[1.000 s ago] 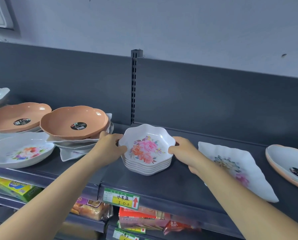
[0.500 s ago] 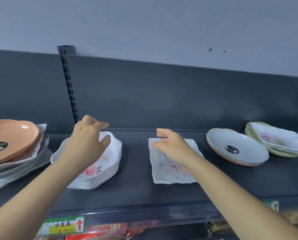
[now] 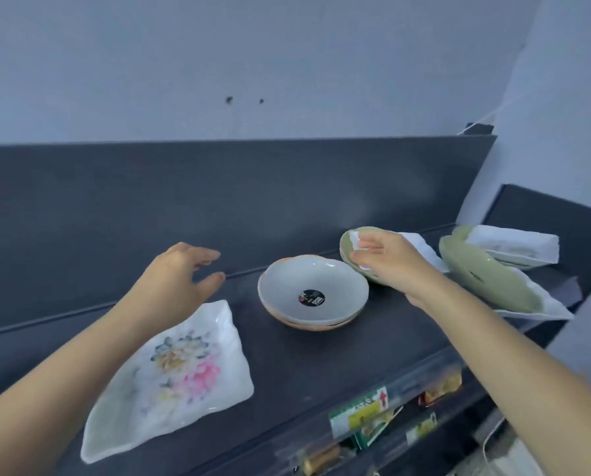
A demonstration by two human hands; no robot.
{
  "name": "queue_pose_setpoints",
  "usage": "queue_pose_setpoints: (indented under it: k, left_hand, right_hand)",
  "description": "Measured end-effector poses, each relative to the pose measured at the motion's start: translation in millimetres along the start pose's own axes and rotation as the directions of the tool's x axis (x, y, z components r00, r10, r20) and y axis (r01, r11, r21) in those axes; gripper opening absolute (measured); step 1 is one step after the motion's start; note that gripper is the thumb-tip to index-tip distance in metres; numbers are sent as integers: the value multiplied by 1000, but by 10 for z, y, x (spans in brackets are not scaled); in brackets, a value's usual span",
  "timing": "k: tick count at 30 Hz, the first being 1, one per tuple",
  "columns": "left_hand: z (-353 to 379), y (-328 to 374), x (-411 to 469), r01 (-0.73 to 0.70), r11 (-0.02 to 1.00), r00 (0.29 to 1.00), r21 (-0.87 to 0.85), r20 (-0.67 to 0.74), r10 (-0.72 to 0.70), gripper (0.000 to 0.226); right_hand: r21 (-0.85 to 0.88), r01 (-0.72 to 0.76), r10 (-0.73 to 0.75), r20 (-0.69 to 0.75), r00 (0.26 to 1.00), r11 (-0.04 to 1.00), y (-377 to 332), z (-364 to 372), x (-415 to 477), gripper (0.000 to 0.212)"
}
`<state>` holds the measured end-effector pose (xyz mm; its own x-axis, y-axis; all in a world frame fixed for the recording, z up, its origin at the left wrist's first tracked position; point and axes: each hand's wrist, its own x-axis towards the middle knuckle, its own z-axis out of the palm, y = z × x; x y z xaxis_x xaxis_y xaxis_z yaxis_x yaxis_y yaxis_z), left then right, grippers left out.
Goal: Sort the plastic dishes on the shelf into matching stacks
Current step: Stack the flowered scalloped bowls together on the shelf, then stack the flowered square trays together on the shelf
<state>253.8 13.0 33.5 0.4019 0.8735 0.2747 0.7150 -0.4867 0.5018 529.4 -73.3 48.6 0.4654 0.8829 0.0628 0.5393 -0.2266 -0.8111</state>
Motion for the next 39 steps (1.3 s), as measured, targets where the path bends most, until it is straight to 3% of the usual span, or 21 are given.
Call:
queue_pose_setpoints:
  k: [4,11,14,15,18,21,24,26,28,30,32,34,37,39]
  left_hand:
    - [418,522,381,-35,997,998,-73,45,38,41]
    - [1197,1294,961,31,973,985,-229,173,9,42]
    - [1440,1486,1188,79,963,979,-258,201,-26,10]
    - [1511,1530,1259,98,960,978,-263,202,-44,13]
    - [1678,1600,1441,161,955,971,-250,216,-107,34]
    - [1824,1615,1610,226,952,957,-209,232,-176,40]
    - [1963,1582,1755,275,946,938,-171,262,-225,43]
    - [2044,1559,1843,289,944,928,-158,287,-236,41]
    - [2106,1566,1921,296,943,914,-150,331,-234,36]
    - [2152,1585,1978,285,951,901,-121,372,-223,38]
    - [2186,1594,2029,296,949,881,-110,415,-226,36]
    - [2221,1550,2073,326,934,862,-147,453,-229,26]
    - [2261,1474,2102,382,892,833,-241,509,-219,19]
    - [2283,1445,2100,405,864,834,-301,509,-213,20]
  right_hand:
    - [-38,-48,43,-121,992,998,347,-612,349,52]
    - [-104,-38,24,-125,992,994,710,-1188,788,55]
    - [-114,-60,48,-107,993,992,826,-1326,961,53]
    - [-118,-75,62,-106,992,990,872,-1358,1024,51]
    - [-142,-97,80,-120,990,985,976,-1409,1207,53]
    - [-137,-138,123,-114,986,981,1083,-1429,1395,50]
    - [-139,-177,162,-119,980,974,1187,-1445,1575,16]
    - [-131,-183,169,-109,980,974,1209,-1439,1655,16]
    - [-183,-182,166,-100,981,966,1258,-1437,1742,44]
    - [-208,-182,169,-81,982,961,1275,-1418,1828,54]
    - [-231,-187,183,-40,982,955,1314,-1427,1961,52]
    - [-261,-197,204,-2,979,945,1308,-1423,2061,26]
    - [-347,-173,211,75,975,922,1334,-1378,2234,45]
    - [-377,-180,236,108,966,909,1346,-1337,2298,40]
